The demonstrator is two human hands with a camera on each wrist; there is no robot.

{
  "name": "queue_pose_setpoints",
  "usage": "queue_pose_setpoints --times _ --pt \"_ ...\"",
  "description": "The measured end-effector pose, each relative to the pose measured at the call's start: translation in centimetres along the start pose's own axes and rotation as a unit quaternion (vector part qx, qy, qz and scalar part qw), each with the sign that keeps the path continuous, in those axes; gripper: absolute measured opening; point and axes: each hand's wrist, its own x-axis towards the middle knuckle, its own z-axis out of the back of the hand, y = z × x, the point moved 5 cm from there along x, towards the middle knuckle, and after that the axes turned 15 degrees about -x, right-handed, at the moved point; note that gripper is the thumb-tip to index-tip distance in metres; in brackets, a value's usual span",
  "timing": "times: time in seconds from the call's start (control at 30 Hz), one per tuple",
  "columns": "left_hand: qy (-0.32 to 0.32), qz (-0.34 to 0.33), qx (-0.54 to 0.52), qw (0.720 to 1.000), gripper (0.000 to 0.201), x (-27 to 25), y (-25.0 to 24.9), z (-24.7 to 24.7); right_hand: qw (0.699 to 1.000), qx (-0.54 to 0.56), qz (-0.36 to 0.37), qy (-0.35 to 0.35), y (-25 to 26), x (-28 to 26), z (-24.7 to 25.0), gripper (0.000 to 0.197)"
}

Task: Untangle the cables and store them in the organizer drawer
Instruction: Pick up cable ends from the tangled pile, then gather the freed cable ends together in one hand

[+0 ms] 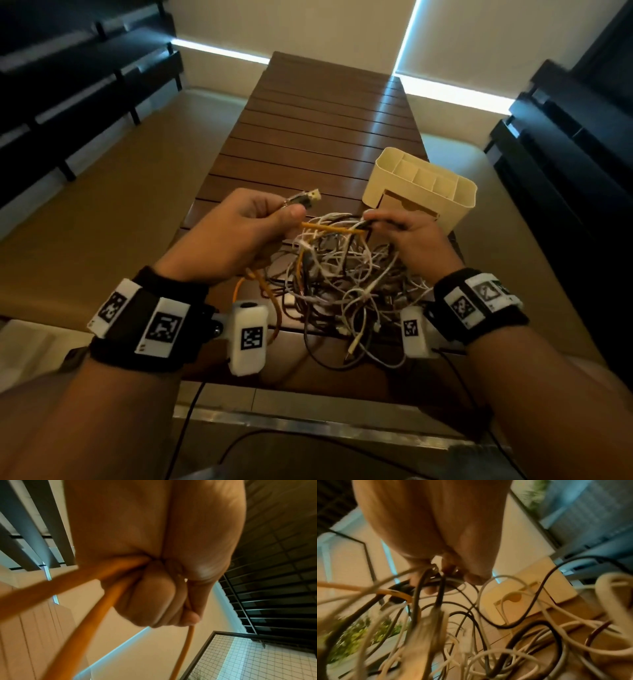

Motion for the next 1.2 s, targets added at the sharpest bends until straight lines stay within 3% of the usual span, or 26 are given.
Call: queue_pose_setpoints --times 0.1,0.27,0.33,0.4,0.5,0.6,0.7,0.73,0.8,0.87,0.9,0.97,1.03,1.1,1.2 --pt "-0.004 -0.01 -0.004 1.0 0.039 -0.3 0.3 0.7 0.992 -0.024 -0.083 -0.091 -2.6 1.0 0.6 0.024" --pt "-0.041 -0.067 -0.086 0.993 0.038 -0.8 -0.7 1.6 0.972 -0.153 -0.152 -0.089 -4.8 1.5 0.7 0.026" --pt "-0.062 -0.075 -0.059 0.993 0.038 -0.7 -0.6 1.9 0.966 -0.208 -0.131 -0.077 -3.6 1.3 0.8 0.033" --pt "-0.071 -0.07 -0.035 0.994 0.037 -0.4 0.0 1.8 0.969 -0.227 -0.054 -0.078 -0.8 0.6 0.7 0.047" --pt "-0.066 -0.065 -0.043 0.995 0.037 0.2 0.7 0.9 0.993 -0.102 0.065 0.0 4.6 -1.6 -0.7 0.044" --pt "-0.087 -0.082 -0.083 0.989 0.037 0.6 0.6 0.5 0.986 -0.029 0.071 0.148 7.0 -3.6 -3.6 0.023" --pt "-0.123 -0.087 -0.101 0.983 0.036 0.2 0.7 1.3 0.988 -0.061 0.039 0.136 5.6 -3.7 -4.6 0.02" --pt "-0.137 -0.082 -0.074 0.984 0.036 0.0 0.8 1.6 0.991 -0.074 0.02 0.112 4.8 -3.5 -4.3 0.021" --pt "-0.156 -0.052 0.101 0.981 0.033 -0.1 1.2 2.1 0.995 -0.075 0.0 0.066 4.0 -2.9 -3.4 0.019" --pt "-0.167 -0.021 0.274 0.947 0.024 0.2 1.6 2.2 0.995 -0.085 0.025 0.045 4.0 -2.4 -2.6 0.015" --pt "-0.182 -0.031 0.307 0.934 0.019 0.3 1.6 2.2 0.991 -0.111 0.051 0.054 4.4 -2.2 -2.5 0.014" --pt "-0.197 -0.091 0.3 0.929 0.018 0.7 1.1 1.4 0.977 -0.168 0.103 0.084 5.4 -1.9 -3.0 0.014" --pt "-0.151 -0.124 0.29 0.937 0.021 1.1 1.0 -0.4 0.974 -0.172 0.127 0.079 6.4 -1.6 -3.3 0.014" --pt "-0.098 -0.119 0.293 0.944 0.019 1.5 1.8 -2.1 0.98 -0.136 0.136 0.049 7.3 -1.4 -3.1 0.012" --pt "-0.095 -0.082 0.326 0.937 0.023 2.0 2.6 -2.6 0.981 -0.123 0.147 0.039 7.8 -1.4 -2.9 0.012"
